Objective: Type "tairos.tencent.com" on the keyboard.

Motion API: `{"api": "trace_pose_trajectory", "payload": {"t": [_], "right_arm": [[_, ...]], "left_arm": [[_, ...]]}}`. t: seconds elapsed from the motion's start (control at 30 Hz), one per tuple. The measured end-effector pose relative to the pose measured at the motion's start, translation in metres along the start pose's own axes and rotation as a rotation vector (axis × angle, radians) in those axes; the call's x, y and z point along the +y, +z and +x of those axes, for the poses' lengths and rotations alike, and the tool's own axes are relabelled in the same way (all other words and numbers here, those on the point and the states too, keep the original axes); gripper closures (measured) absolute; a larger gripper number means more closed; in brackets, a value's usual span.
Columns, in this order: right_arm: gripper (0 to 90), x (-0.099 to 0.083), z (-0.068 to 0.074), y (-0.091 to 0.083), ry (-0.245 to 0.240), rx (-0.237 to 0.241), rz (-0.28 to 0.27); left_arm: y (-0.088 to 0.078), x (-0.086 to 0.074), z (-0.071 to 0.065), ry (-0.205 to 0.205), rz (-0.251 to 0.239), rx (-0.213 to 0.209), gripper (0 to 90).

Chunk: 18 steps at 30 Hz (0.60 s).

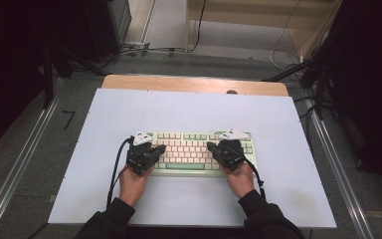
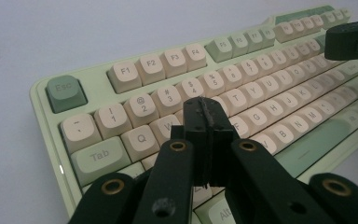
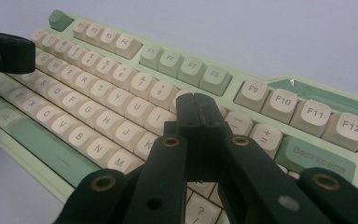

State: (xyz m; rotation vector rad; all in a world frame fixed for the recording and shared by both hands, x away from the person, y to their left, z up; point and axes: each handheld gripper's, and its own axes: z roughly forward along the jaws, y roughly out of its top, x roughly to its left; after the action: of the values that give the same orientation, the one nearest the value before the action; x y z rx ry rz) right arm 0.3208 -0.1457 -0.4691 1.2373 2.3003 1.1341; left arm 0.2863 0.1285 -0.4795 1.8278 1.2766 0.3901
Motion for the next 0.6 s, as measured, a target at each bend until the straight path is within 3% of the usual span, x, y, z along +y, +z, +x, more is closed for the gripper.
{"api": "trace_pose_trajectory", "payload": {"t": [0.6], "right_arm": [[87.3, -0.007, -0.003, -0.010, -0.003, 0.003, 0.002]], "left_arm": [[0.000, 0.000, 0.000, 0.000, 0.000, 0.001, 90.0]]}}
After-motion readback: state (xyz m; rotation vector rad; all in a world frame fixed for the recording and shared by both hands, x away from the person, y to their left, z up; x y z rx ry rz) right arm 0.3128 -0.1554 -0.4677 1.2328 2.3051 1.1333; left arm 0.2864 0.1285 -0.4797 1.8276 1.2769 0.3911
